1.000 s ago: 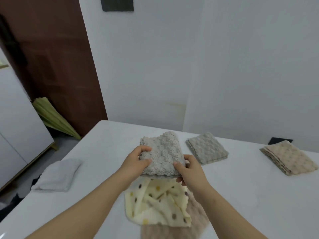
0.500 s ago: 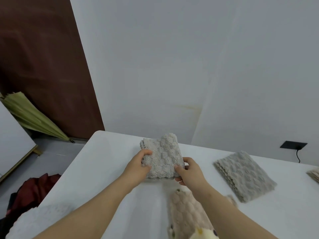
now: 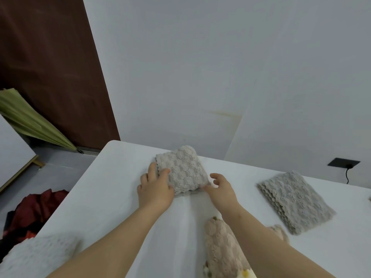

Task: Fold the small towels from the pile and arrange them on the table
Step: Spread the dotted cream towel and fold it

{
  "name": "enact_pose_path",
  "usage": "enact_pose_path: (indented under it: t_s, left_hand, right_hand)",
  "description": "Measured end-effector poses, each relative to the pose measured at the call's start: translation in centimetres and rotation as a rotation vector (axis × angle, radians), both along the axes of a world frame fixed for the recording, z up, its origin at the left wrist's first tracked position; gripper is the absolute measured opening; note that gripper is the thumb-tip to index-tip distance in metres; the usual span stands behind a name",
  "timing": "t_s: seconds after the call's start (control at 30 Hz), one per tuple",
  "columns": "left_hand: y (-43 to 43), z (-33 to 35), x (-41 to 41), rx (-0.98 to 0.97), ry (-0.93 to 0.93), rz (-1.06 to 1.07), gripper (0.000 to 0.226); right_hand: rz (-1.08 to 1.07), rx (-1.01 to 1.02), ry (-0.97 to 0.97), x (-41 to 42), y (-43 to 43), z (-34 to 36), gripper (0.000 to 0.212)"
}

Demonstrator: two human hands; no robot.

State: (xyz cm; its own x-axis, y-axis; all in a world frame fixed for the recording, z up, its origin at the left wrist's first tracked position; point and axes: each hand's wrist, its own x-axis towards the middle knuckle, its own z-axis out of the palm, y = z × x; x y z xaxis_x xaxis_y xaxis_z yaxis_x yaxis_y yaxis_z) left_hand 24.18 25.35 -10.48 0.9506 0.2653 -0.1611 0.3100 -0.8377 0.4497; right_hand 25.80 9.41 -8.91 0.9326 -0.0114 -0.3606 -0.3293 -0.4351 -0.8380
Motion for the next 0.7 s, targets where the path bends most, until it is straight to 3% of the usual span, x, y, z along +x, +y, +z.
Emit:
enact_pose_path:
  t_s: [0.13,0.27,0.47,0.6,0.7]
  left_hand:
    - [-2.4,1.1,-2.0,-0.043,-0.131,-0.086,0.037]
    - [-5.4,2.4,-6.1,-0.267,-0.083,-0.186,0.026]
    - [-9.2,3.2,-12.9,-0.377,-0.010,-0.281,0.025]
    - [-11.4,2.7,-16.8,-0.206,0.080,-0.295,0.046]
    - [-12.8,2.2,-19.3,-0.067,0.008,-0.205,0.040]
  right_hand:
    - [-0.006,-0.059,-0.057,-2.4,-1.8,1.0,0.034]
    - [-0.022,-0.130,-0.122,-6.5,-4.7,2.0,0.023]
    - [0.049,-0.300,-0.201,-13.2,-9.8,3.2,0.022]
    - [0.133,-0.438,-0.276,-17.5,-12.2,2.3,0.030]
    - [0.190,-0.447,-0.331,-21.0,-13.7,1.2,0.032]
